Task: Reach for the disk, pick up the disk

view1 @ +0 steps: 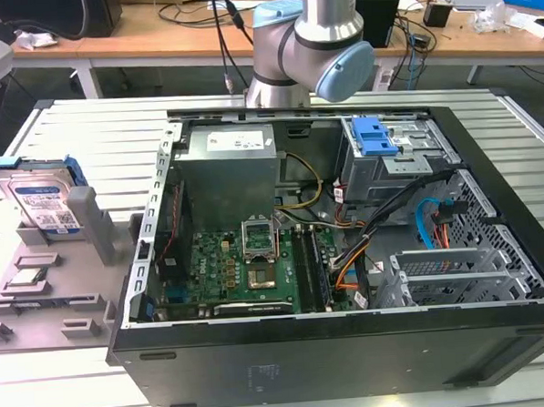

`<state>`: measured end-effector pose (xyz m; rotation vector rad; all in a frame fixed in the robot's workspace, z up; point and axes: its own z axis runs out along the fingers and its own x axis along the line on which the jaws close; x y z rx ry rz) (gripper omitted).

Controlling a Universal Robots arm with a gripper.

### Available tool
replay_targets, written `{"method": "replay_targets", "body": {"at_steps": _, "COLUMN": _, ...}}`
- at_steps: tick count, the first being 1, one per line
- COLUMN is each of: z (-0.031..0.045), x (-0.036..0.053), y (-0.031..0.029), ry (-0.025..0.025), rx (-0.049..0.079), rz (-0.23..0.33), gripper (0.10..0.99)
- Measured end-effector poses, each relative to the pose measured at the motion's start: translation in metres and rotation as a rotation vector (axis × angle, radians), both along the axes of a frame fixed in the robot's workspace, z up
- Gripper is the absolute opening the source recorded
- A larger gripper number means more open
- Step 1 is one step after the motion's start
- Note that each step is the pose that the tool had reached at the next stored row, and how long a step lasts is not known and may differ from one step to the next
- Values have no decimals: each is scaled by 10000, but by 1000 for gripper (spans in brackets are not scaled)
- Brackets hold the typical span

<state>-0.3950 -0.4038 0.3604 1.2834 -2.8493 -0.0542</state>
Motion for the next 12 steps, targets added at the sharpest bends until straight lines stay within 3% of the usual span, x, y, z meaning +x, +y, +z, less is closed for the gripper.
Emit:
{"method": "replay_targets", "body": {"at_steps": 3, "z": 0, "x": 0, "y": 0, "ry": 0, "rx": 0, "rz": 793, "gripper": 106}}
{"method": "replay_targets", "body": {"at_steps": 12, "z": 0, "x": 0, "y": 0, "ry": 0, "rx": 0, "rz": 2466, "gripper": 106}}
